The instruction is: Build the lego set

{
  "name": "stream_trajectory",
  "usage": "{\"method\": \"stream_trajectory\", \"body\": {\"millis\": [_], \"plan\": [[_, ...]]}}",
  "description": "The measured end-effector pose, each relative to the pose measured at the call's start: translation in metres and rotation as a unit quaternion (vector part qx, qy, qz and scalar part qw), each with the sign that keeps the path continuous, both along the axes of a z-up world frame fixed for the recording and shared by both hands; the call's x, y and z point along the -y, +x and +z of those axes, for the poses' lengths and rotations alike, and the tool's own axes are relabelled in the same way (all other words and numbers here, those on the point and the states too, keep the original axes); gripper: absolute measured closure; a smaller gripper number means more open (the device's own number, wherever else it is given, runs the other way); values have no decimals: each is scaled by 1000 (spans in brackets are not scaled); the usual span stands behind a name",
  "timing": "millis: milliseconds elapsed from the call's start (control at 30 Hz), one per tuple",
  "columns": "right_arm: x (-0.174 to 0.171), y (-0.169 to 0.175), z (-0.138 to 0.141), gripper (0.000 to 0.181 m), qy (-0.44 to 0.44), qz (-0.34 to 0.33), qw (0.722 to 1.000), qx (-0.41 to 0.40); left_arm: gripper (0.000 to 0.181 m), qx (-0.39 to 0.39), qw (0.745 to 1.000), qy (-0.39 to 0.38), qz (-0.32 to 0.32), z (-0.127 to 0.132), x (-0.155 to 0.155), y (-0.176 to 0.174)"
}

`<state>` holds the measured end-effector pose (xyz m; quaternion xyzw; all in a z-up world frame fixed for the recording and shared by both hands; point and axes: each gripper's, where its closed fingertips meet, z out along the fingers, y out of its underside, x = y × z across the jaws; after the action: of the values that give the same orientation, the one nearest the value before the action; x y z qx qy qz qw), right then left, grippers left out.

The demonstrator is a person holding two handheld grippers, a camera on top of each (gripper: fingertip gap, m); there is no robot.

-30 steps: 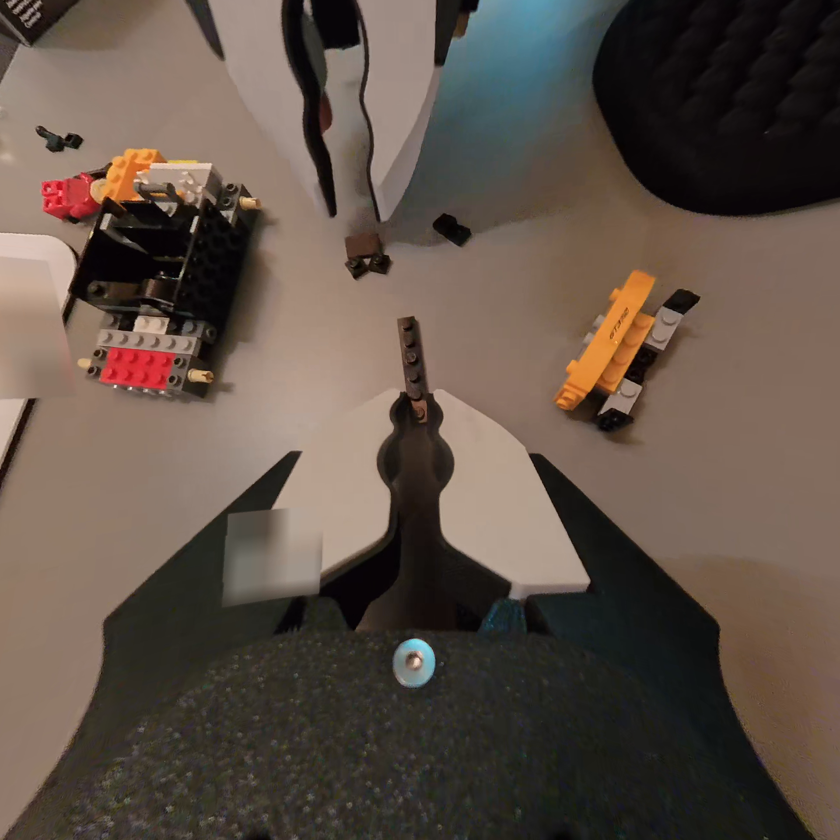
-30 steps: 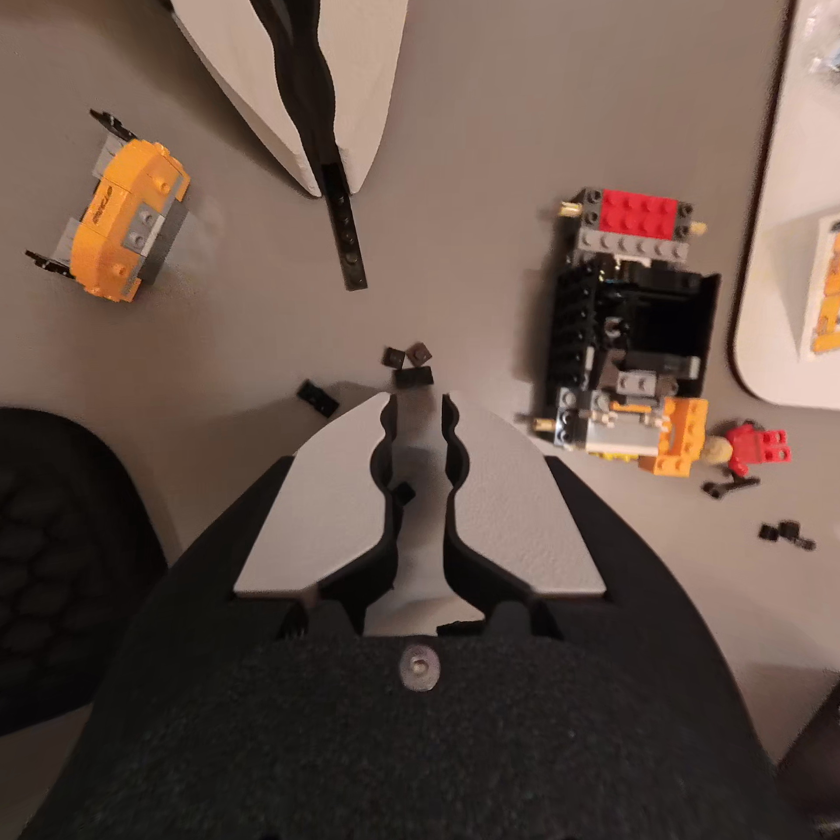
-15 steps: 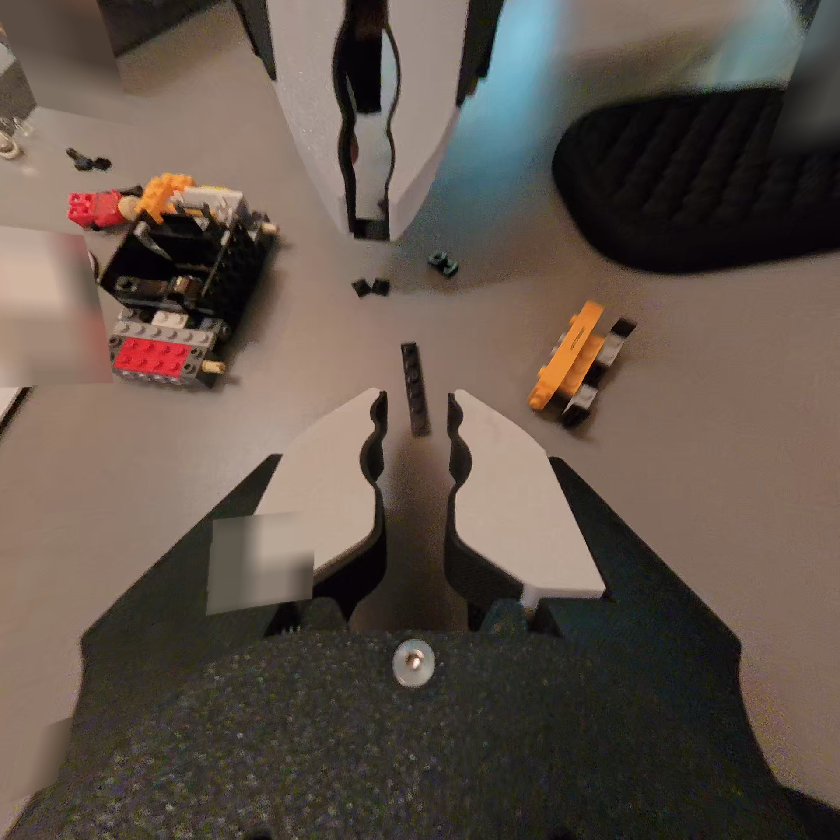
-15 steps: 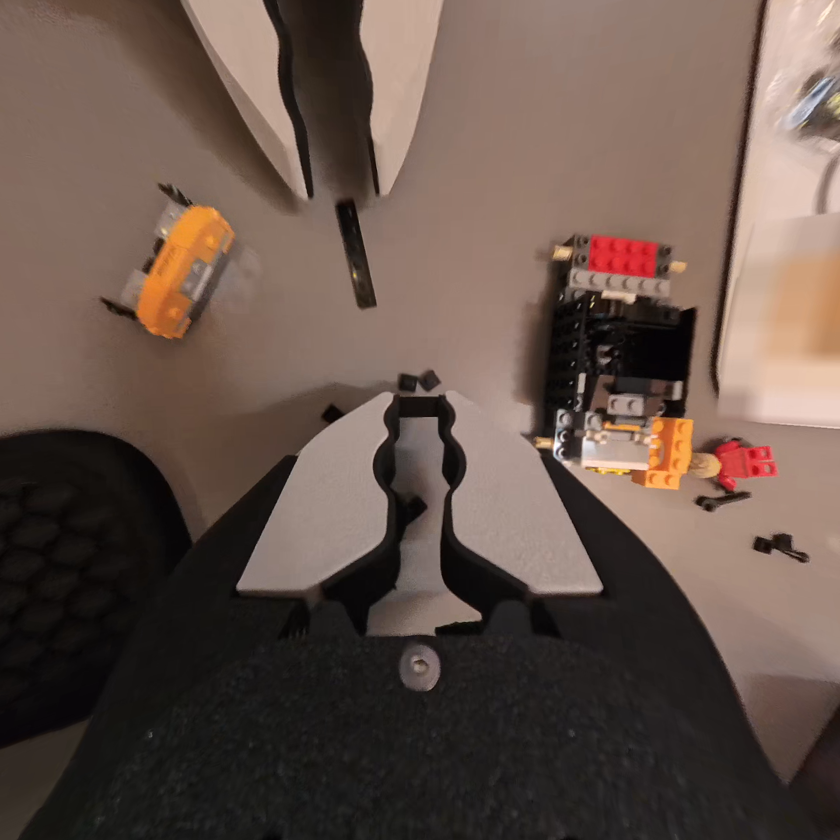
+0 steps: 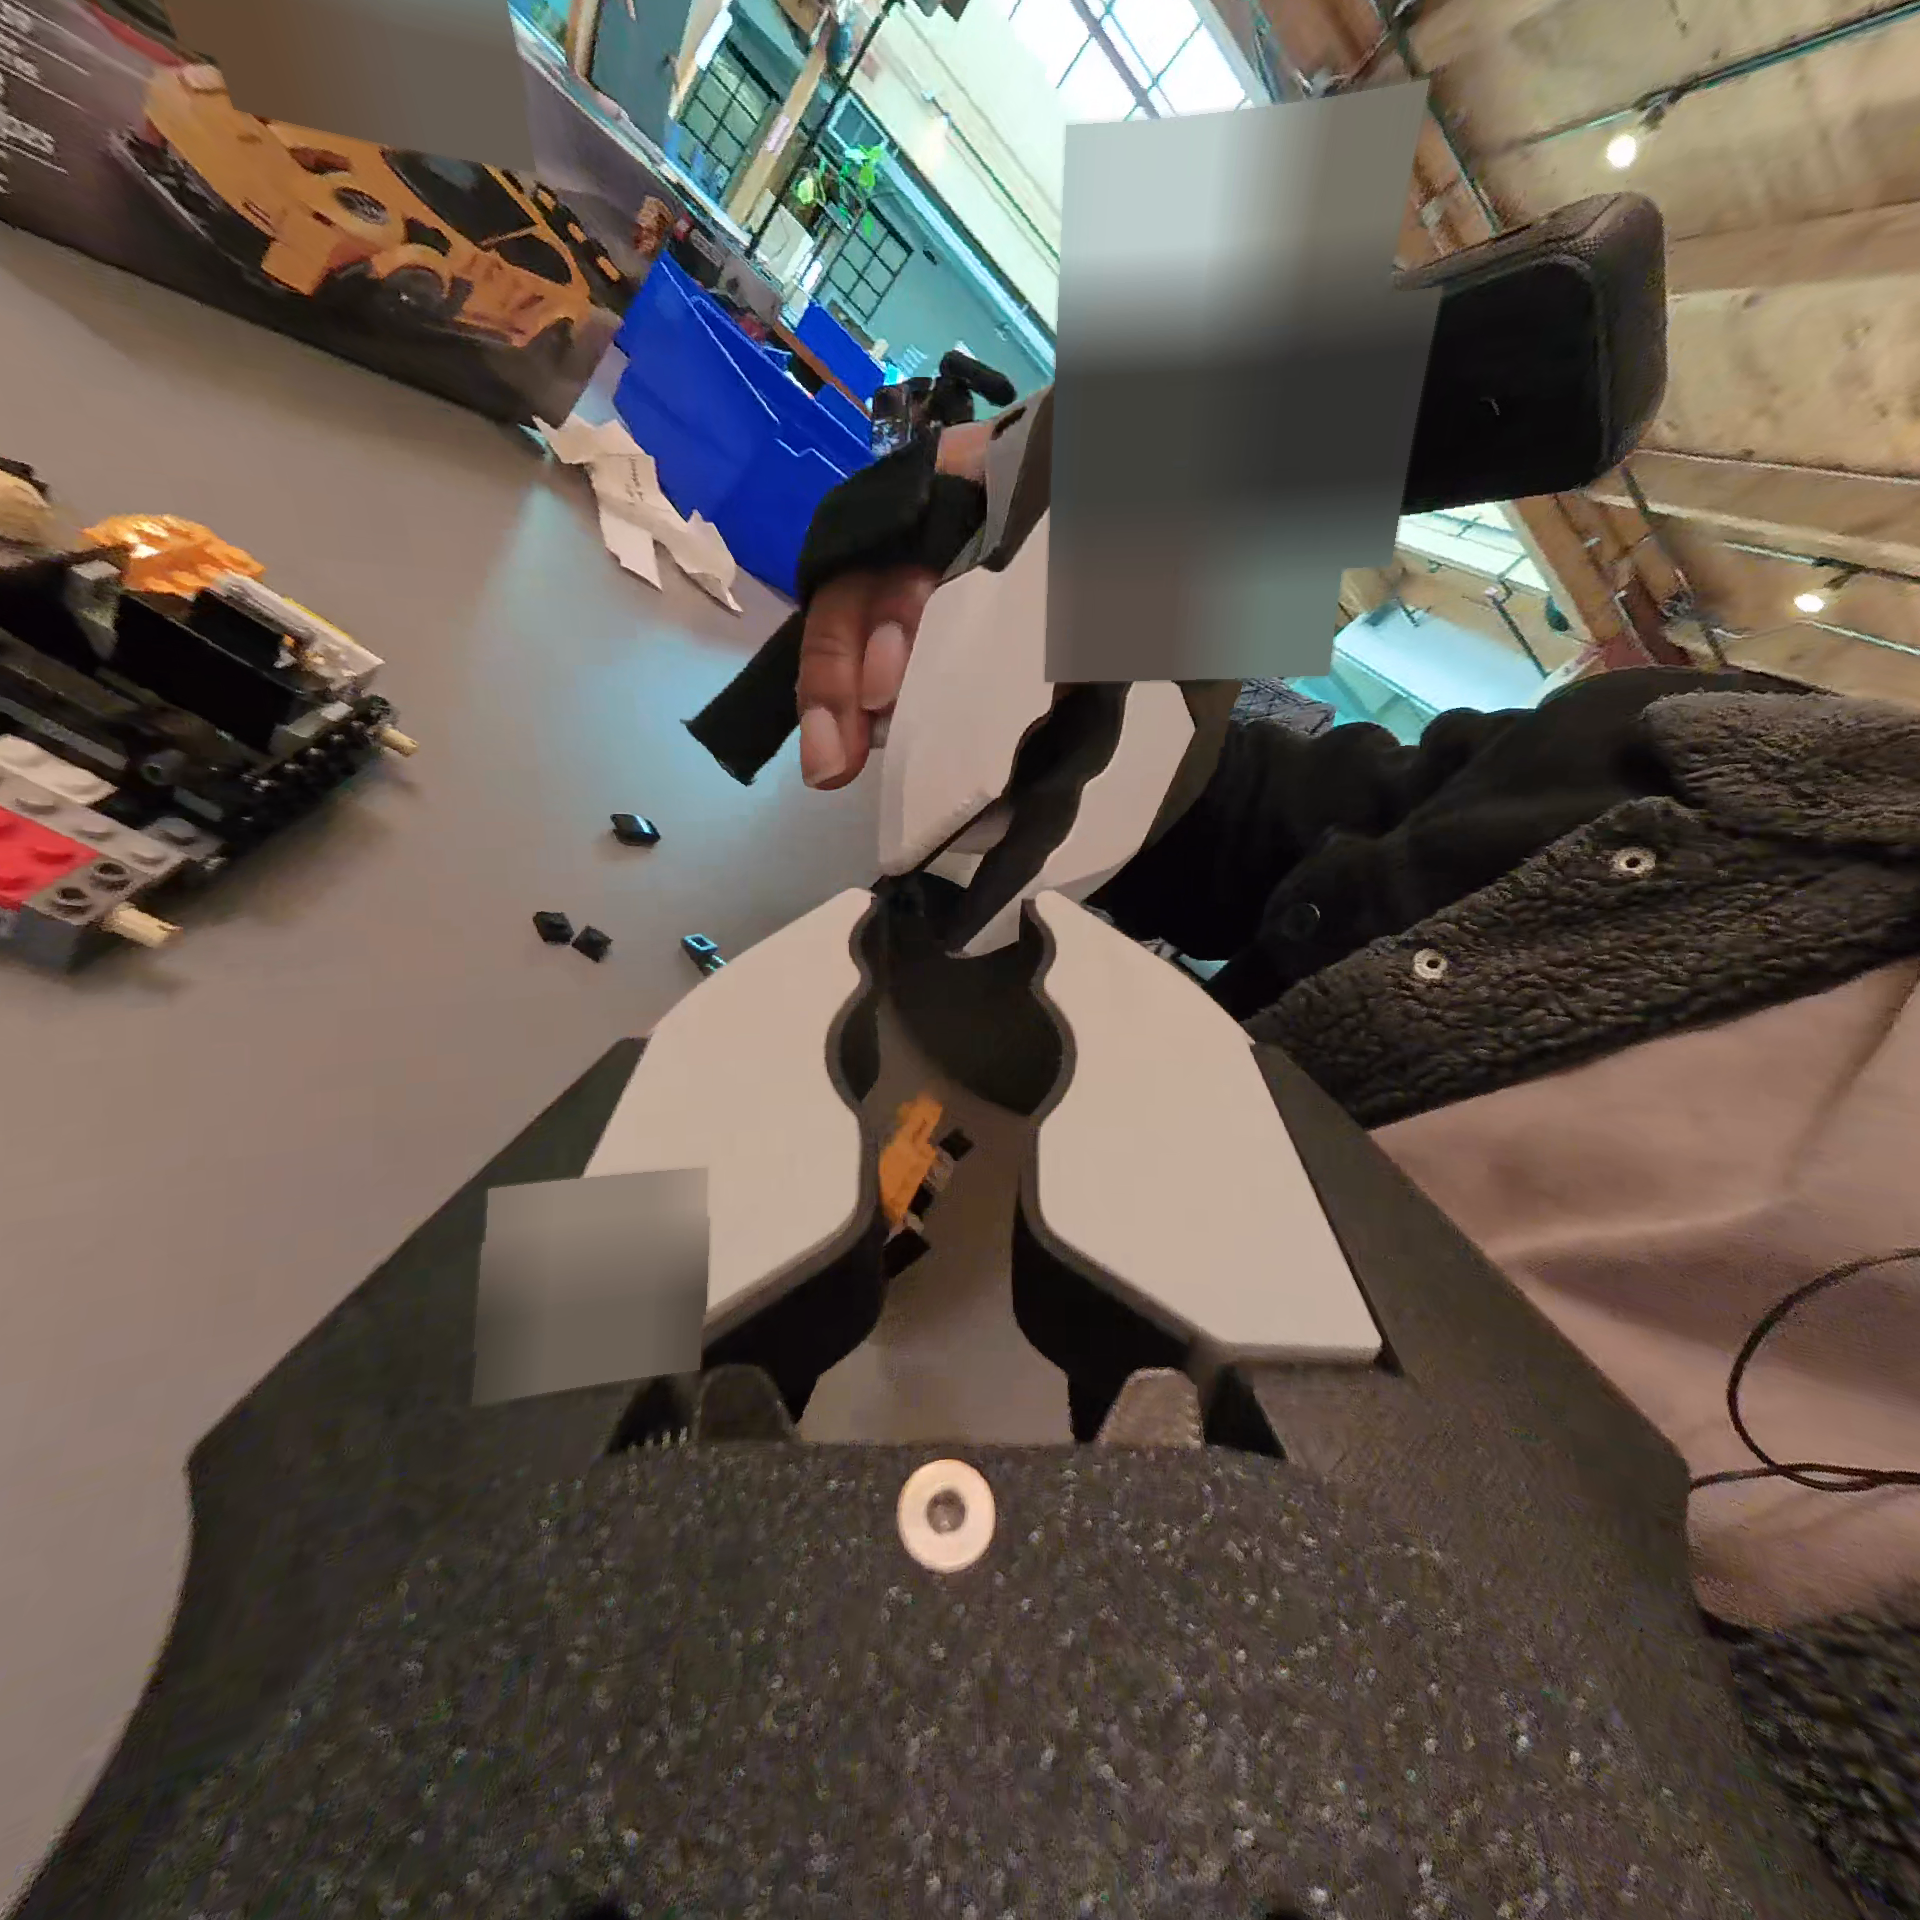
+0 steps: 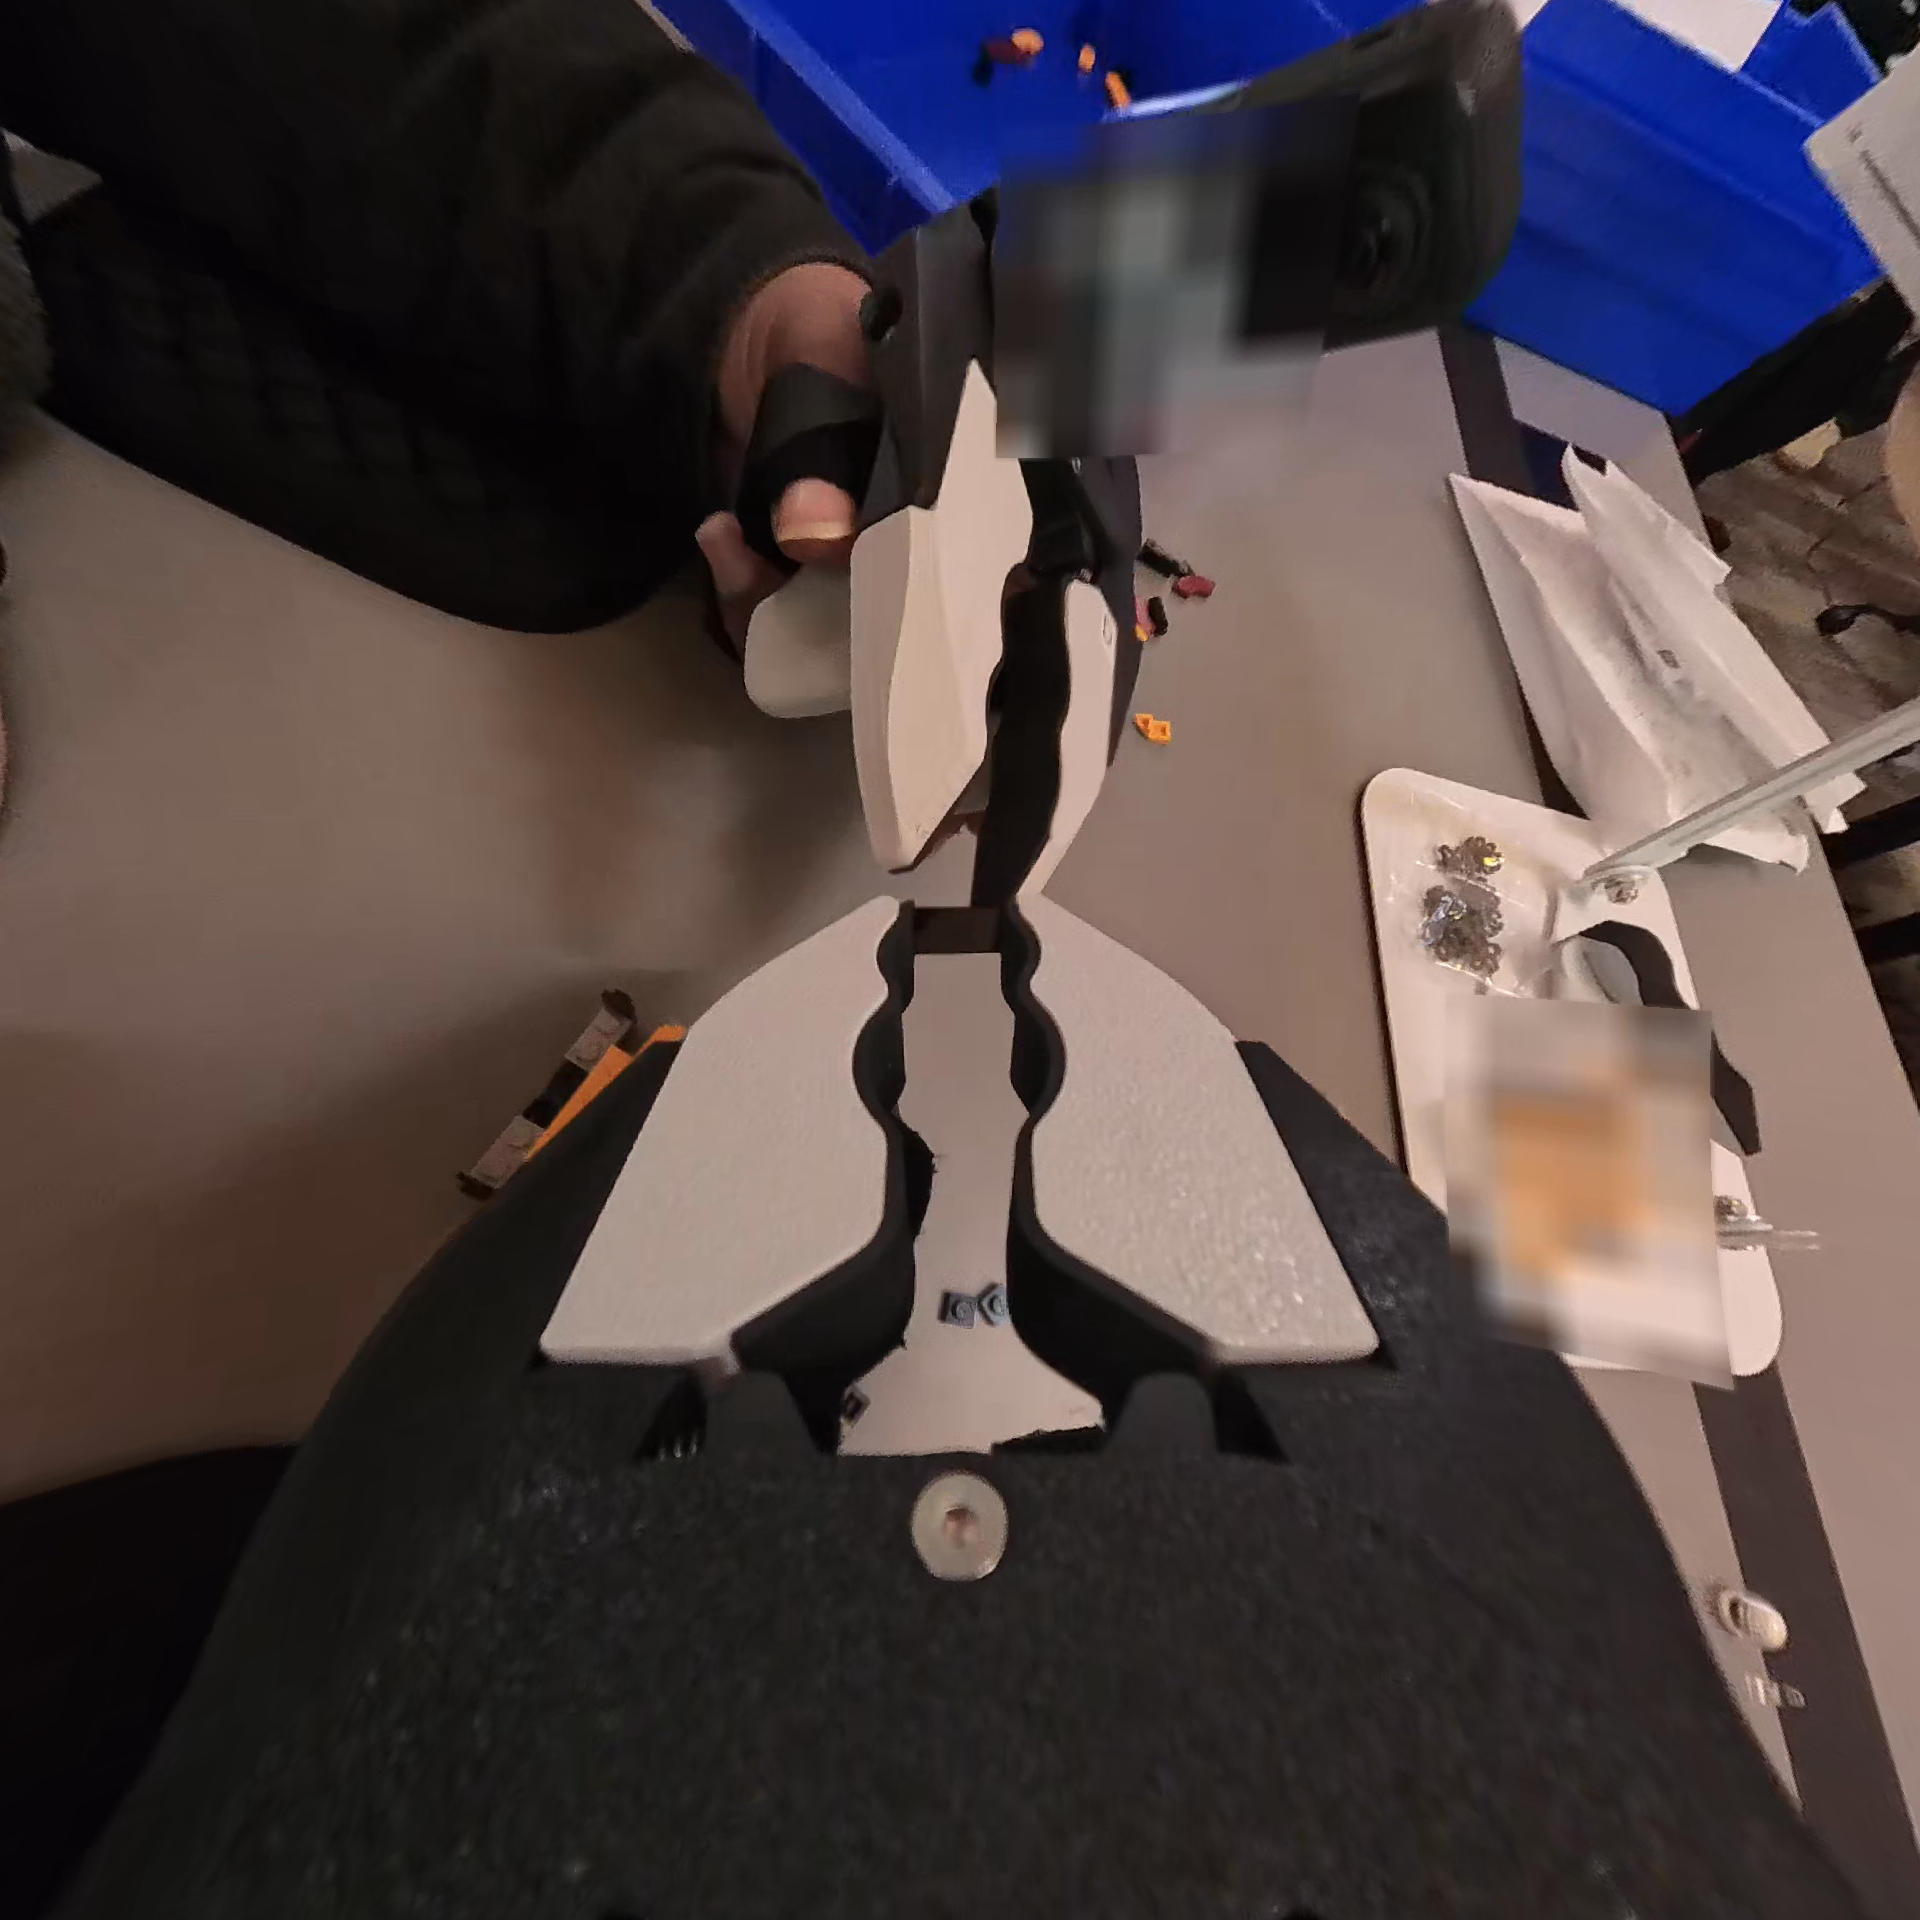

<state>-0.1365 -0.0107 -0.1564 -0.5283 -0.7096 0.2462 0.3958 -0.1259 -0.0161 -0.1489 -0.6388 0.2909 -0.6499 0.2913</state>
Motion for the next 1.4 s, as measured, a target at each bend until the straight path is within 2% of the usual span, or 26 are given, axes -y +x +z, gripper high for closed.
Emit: {"method": "stream_trajectory", "body": {"millis": [333,633,767,1233,1400], "plan": [[13,-4,13,166,-2,23,999,-42,163,43,997,-38,-48,10,12,0],[36,-3,19,166,15,103,994,-41,162,94,987,-77,-108,22,27,-1],[38,-6,22,166,30,124,991,-32,168,96,986,-80,-113,23,28,-1],[33,-3,29,166,40,128,990,-37,165,104,984,-86,-118,24,26,-4],[31,-4,27,166,50,128,990,-26,174,89,988,-73,-102,22,25,-2]]}}
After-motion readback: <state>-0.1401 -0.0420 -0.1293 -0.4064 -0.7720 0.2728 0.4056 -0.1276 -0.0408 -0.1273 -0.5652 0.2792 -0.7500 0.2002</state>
